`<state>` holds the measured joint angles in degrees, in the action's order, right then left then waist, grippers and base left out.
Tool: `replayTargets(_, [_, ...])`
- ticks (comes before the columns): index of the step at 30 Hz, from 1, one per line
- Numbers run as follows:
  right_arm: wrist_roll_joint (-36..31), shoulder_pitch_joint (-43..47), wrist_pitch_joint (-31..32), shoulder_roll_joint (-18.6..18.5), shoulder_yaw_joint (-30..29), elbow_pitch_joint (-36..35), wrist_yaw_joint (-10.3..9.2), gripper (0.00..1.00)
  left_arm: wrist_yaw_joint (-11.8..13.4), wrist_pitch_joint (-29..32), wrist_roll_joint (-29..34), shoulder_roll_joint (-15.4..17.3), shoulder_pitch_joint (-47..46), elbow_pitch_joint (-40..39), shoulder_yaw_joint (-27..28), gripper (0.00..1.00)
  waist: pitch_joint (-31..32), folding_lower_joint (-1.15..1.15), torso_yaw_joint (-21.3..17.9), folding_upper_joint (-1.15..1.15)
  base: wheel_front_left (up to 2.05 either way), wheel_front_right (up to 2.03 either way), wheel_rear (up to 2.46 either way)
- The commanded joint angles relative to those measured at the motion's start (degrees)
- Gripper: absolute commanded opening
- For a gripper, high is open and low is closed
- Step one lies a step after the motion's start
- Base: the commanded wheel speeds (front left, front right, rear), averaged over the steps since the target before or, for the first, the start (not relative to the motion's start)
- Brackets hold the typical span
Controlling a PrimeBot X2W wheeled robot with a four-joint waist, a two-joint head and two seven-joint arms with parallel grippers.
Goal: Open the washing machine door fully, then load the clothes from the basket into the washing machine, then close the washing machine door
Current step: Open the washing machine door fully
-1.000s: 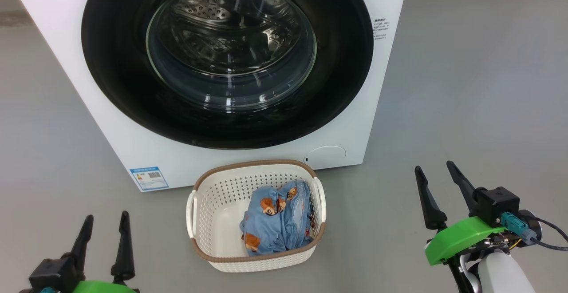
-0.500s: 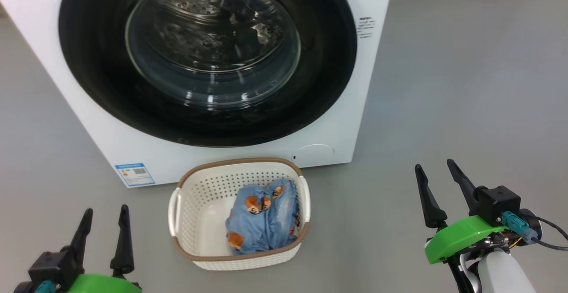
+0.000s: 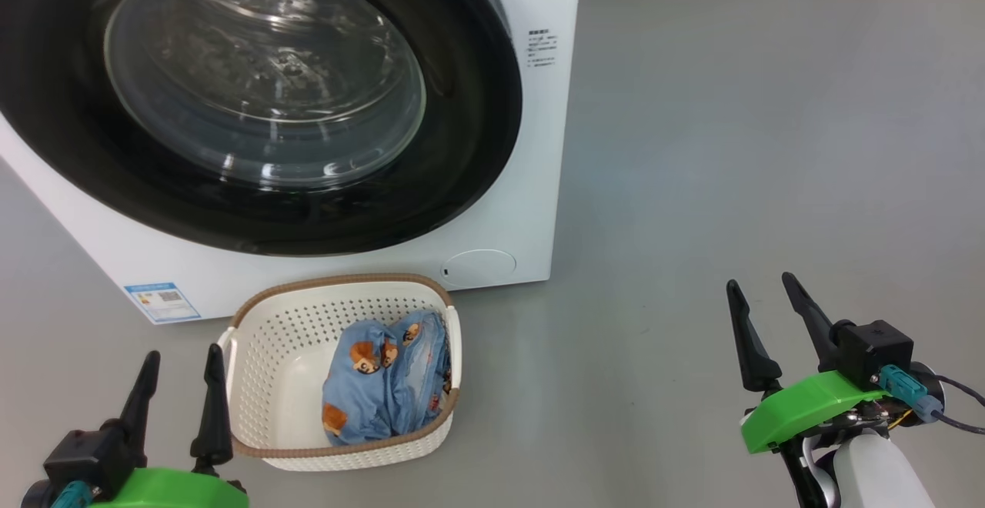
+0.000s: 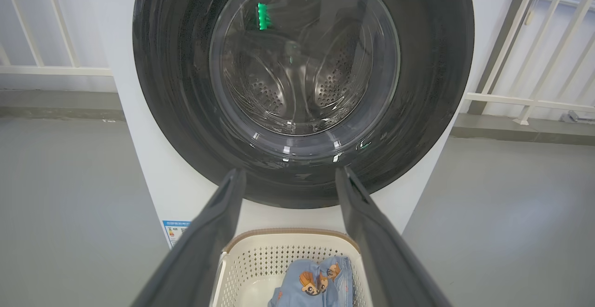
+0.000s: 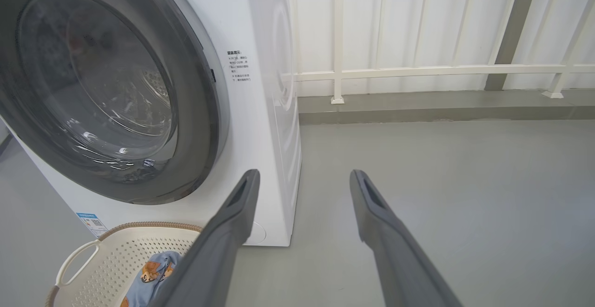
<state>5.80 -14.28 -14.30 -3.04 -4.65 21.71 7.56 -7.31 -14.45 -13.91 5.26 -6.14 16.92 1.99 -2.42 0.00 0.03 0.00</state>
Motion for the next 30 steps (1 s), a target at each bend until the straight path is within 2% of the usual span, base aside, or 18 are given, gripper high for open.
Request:
replayTargets(1, [0.34,-1.93,-0.7,0.16,1.16,-1.63,-0.08,1.0,-0.17,-0.55,-0.3,1.13,-2.03,-1.74,1.94,1.0,-0.04,0.0,-0.06,0.0,0.39,0.39,-0.78])
replayTargets(30, [1.37,-2.14,-0.7,0.16,0.91,-1.61,-0.08,1.0,-0.17,-0.55,0.74,0.64,-0.31,-4.32,1.01,1.0,0.33,0.0,-0.06,0.0,0.03,0.03,-0.05])
